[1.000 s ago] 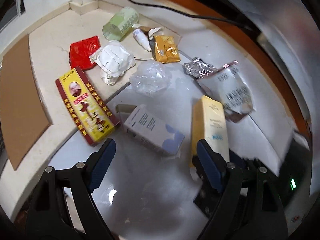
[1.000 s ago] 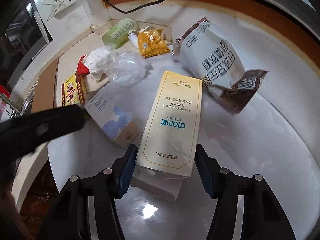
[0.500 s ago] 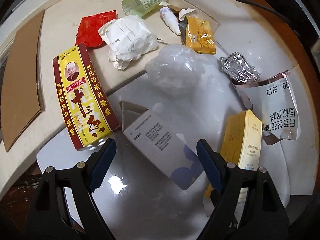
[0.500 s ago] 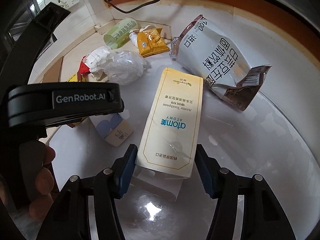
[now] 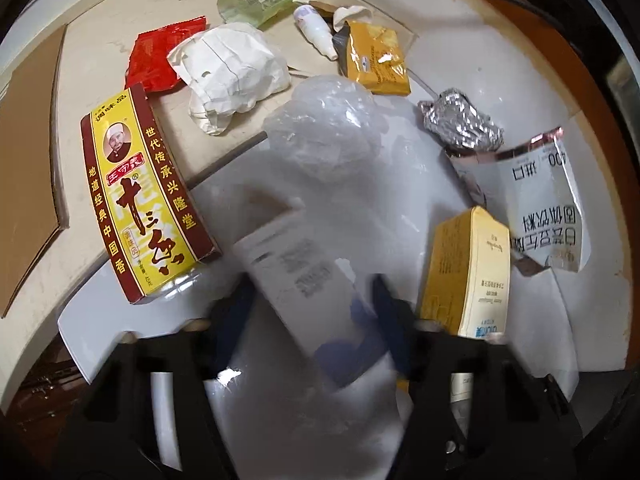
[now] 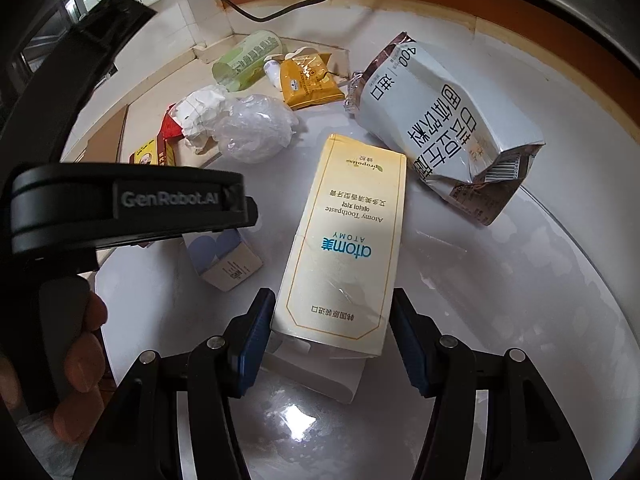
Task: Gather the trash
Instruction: 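Grasp the white-blue box with the left gripper while the right gripper grasps the yellow atomy box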
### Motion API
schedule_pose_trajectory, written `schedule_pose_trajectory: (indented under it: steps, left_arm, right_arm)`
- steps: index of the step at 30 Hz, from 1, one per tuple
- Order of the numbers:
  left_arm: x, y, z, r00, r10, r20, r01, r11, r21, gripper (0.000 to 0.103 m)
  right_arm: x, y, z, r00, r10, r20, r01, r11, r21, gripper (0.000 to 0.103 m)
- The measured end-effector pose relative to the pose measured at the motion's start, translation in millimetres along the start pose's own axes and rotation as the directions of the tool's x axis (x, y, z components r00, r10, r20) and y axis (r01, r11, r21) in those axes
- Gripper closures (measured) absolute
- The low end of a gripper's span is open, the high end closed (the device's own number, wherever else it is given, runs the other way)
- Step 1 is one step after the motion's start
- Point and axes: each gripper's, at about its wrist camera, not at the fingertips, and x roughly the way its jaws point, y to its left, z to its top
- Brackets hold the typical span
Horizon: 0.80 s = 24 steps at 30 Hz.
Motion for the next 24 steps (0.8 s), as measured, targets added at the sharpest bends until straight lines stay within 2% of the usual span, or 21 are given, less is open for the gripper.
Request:
schedule_pose_trajectory:
  steps: [3, 12, 24]
  left_arm:
    - [-3.5, -2.5, -6.1, 1.000, -0.021, 0.006, 0.021, 0.999, 0.025, 0.073]
    - [-32.9, 13.8, -43.9, 0.997, -0.079, 0.024, 0.078, 0.996, 0.049, 0.073]
    - [-114.2, 88.3, -99.1, 0.984, -0.146, 0.100, 0.137, 0.987, 0.090, 0.073]
  right_arm:
    - [-2.2, 0.7, -2.9, 1.000, 0.010, -0.001, -0.010, 1.000, 0.005, 0.046]
    - [-17.4, 18.6, -21.0, 1.000, 0.019, 0.014, -0.018, 1.000, -0.020, 0.047]
    - [-60.5, 71.9, -58.9, 0.998, 0.050, 0.037, -0.047, 0.997, -0.066, 0.048]
